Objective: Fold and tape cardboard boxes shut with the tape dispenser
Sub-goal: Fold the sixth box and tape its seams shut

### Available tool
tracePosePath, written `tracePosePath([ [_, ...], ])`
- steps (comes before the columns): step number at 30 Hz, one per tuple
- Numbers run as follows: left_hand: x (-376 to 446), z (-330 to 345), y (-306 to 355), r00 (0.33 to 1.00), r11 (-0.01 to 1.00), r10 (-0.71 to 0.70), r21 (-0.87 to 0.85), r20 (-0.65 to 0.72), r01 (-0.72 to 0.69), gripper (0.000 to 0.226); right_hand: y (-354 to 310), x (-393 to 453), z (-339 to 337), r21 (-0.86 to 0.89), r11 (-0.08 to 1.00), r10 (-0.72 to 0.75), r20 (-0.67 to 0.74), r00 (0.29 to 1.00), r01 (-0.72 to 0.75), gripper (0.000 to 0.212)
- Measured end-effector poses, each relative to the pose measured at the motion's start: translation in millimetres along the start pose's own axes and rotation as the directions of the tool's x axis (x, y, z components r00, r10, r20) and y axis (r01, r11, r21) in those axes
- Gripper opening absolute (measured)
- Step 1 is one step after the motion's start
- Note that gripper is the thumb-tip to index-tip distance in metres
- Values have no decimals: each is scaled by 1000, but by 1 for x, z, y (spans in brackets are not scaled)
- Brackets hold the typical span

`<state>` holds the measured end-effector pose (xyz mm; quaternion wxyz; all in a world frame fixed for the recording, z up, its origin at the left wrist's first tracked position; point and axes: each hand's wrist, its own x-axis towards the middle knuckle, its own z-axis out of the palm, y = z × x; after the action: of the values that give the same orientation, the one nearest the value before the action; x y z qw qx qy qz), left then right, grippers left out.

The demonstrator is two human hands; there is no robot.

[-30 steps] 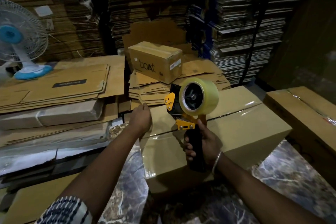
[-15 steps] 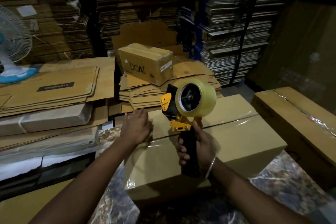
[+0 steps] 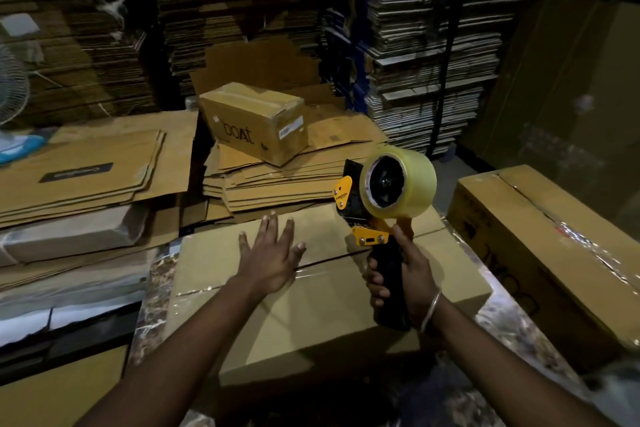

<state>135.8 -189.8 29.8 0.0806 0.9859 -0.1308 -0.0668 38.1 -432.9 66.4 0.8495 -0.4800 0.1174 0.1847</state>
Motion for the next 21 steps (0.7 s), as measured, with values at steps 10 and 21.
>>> tracePosePath([
  [10, 32, 19, 107, 999, 999, -44, 29, -17, 44, 69, -45, -2, -72, 43, 998, 54, 52, 997, -56, 68],
  [21, 73, 31, 184, 990, 998, -65, -28, -123, 62, 57, -77, -6, -130, 3, 999, 46, 88, 995, -47, 68],
])
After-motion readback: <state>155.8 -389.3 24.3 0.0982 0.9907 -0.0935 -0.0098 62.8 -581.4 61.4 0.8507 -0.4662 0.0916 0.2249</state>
